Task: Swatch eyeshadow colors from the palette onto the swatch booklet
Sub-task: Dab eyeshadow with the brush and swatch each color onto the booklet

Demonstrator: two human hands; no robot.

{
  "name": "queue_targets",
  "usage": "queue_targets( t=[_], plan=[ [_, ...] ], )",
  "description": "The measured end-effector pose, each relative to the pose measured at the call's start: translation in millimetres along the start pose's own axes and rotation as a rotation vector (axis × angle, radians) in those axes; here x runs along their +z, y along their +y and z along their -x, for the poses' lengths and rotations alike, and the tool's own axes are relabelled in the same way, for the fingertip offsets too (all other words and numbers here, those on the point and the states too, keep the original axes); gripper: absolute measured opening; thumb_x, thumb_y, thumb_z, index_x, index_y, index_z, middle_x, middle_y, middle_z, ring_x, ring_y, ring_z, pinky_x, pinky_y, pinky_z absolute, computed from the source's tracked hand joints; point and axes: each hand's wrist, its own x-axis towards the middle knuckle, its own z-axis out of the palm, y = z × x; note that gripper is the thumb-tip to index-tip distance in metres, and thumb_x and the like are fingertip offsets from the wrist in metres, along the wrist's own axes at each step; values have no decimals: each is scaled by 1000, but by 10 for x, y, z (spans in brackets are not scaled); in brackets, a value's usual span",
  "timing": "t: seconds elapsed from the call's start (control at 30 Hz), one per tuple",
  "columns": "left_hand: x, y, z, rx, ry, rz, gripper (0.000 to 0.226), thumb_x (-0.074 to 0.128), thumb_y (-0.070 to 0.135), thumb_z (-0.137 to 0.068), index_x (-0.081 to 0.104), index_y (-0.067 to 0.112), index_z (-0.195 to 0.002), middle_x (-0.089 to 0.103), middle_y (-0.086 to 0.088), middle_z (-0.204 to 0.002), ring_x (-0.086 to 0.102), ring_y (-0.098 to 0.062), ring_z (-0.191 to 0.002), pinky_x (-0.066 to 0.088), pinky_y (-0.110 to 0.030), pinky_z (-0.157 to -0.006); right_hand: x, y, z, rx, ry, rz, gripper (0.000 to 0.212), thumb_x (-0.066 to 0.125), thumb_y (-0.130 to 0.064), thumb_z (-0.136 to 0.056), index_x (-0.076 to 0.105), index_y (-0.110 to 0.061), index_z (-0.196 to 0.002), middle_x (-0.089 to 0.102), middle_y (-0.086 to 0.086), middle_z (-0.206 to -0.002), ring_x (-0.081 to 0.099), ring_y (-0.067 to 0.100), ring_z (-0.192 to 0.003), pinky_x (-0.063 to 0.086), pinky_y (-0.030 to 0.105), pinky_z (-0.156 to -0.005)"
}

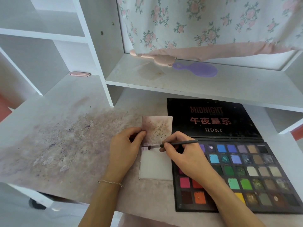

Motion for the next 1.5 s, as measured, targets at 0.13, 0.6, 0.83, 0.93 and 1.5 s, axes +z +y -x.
queue_targets(
  t=[0.13,0.6,0.83,0.93,1.5],
  plan=[
    [-4,-3,4,-4,2,8,10,62,17,-83,72,17,-87,62,21,-74,59,-1,-75,43,-11,-67,-3,11,6,9,-7,32,11,59,-17,-83,59,-26,-76,70,-1,-77,64,11,-78,53,23,-69],
    [-5,9,9,-23,2,34,10,63,16,-83,72,16,-86,65,14,-75,61,-6,-76,47,-19,-70,6,5,2,11,-4,18,15,58,-15,-84,58,-28,-76,69,-4,-76,64,9,-78,52,20,-69],
    [-5,17,7,-27,-3,34,10,63,16,-83,72,16,-87,64,15,-75,61,-5,-76,47,-19,-71,5,20,-2,6,-12,33,13,58,-17,-83,58,-27,-76,69,-2,-77,64,11,-78,53,23,-70],
    [-4,16,5,-25,-4,35,11,62,16,-84,72,16,-88,64,15,-76,61,-4,-77,47,-18,-71,16,22,-10,-8,-6,27,17,57,-16,-85,56,-30,-76,69,-6,-76,63,4,-78,52,16,-69],
    [-16,29,21,-29,-6,41,10,62,15,-84,72,15,-87,68,8,-78,62,-11,-77,50,-30,-73,19,52,-23,-35,13,31,13,55,-18,-85,57,-29,-78,67,-4,-78,62,10,-77,51,22,-67]
  ],
)
